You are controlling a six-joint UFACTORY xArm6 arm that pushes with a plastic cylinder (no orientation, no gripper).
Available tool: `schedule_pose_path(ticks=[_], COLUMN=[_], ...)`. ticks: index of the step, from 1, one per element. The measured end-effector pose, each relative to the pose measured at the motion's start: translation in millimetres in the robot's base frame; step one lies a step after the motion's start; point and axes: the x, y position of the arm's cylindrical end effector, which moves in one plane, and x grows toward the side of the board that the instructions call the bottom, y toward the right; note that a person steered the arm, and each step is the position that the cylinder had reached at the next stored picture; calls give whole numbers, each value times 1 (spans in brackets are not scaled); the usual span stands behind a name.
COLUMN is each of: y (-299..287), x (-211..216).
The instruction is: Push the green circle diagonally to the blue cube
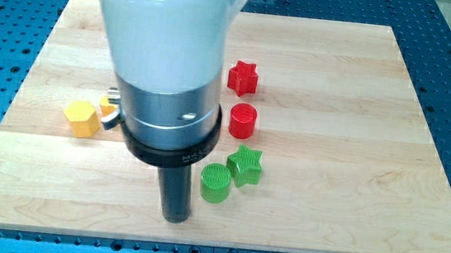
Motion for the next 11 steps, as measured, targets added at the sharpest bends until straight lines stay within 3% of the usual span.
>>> schedule_pose_path(ticks=[1,3,4,7,9,10,11], y=[6,97,108,50,48,17,5], x=[7,12,-1,-19,6,15,-5])
